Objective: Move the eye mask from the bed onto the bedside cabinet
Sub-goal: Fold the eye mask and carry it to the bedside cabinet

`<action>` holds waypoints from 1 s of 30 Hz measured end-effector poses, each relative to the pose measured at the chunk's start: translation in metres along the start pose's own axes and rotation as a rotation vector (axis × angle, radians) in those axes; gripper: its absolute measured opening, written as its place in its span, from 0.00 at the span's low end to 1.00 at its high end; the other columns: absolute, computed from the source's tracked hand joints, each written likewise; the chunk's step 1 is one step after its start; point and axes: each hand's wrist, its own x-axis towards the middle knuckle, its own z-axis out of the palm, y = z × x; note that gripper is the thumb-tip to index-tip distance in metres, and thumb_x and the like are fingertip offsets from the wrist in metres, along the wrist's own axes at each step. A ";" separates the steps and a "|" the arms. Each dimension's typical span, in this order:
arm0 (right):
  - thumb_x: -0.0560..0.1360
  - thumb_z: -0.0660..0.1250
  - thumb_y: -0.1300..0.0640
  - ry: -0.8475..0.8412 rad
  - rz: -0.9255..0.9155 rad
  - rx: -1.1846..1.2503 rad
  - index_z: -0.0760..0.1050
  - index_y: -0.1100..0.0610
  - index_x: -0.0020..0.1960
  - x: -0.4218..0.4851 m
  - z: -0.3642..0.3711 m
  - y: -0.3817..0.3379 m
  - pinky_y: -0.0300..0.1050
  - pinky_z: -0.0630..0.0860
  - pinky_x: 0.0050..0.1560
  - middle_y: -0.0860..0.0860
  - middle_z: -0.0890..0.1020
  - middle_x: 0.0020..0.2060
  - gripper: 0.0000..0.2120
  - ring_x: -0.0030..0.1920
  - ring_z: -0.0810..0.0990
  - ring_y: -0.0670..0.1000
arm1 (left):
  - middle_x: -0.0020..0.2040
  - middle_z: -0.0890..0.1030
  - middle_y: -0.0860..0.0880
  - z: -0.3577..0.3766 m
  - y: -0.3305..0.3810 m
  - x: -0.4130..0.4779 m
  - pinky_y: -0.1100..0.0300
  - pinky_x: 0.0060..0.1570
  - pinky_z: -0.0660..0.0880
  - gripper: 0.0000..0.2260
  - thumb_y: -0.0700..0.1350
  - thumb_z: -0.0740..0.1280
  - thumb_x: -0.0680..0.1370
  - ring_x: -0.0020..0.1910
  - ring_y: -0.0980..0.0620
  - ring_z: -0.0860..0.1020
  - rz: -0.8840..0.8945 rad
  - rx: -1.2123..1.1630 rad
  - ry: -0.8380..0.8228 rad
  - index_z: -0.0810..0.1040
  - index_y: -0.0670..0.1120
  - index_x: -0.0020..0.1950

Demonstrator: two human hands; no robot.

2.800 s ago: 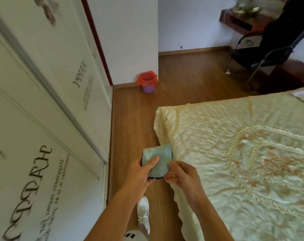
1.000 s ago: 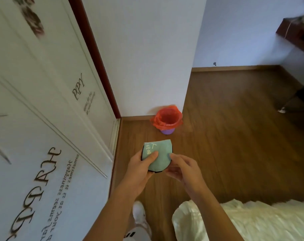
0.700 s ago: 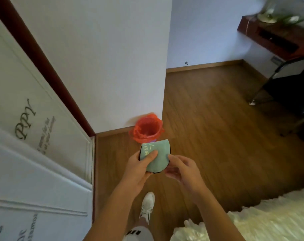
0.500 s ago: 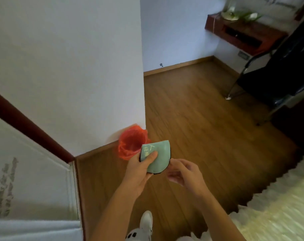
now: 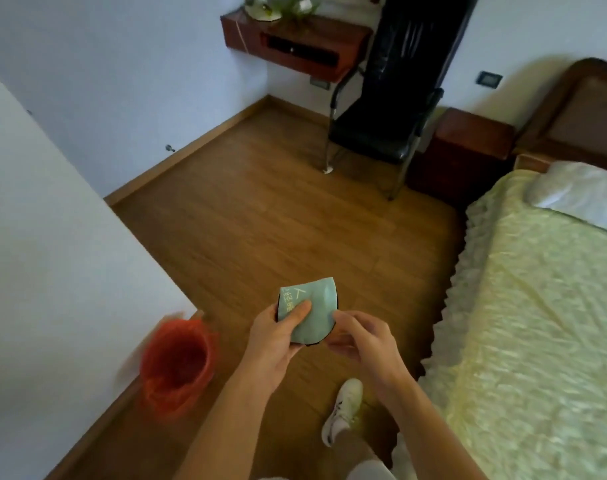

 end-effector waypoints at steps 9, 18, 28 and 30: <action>0.76 0.70 0.48 0.161 -0.073 0.128 0.84 0.53 0.52 0.125 -0.094 -0.062 0.52 0.85 0.52 0.54 0.90 0.45 0.10 0.49 0.88 0.55 | 0.47 0.88 0.49 0.132 0.058 0.140 0.55 0.43 0.82 0.16 0.47 0.76 0.69 0.49 0.49 0.85 -0.018 0.173 -0.161 0.81 0.50 0.55; 0.79 0.69 0.51 0.280 -0.133 0.151 0.84 0.57 0.54 0.250 -0.208 -0.152 0.51 0.86 0.51 0.57 0.89 0.46 0.11 0.49 0.88 0.56 | 0.49 0.87 0.48 0.284 0.119 0.265 0.53 0.45 0.81 0.20 0.50 0.76 0.66 0.50 0.48 0.85 -0.018 0.243 -0.261 0.81 0.48 0.56; 0.72 0.71 0.41 0.342 -0.076 0.197 0.87 0.50 0.48 0.394 -0.286 -0.201 0.46 0.86 0.46 0.54 0.90 0.44 0.14 0.47 0.89 0.53 | 0.49 0.87 0.46 0.390 0.160 0.417 0.51 0.46 0.82 0.13 0.45 0.73 0.73 0.49 0.47 0.85 -0.098 0.262 -0.313 0.81 0.46 0.56; 0.71 0.71 0.40 0.365 -0.070 0.186 0.87 0.47 0.48 0.432 -0.301 -0.216 0.43 0.85 0.45 0.53 0.90 0.43 0.14 0.46 0.89 0.52 | 0.49 0.87 0.46 0.412 0.171 0.458 0.51 0.47 0.81 0.12 0.44 0.73 0.73 0.49 0.47 0.85 -0.115 0.275 -0.320 0.82 0.46 0.56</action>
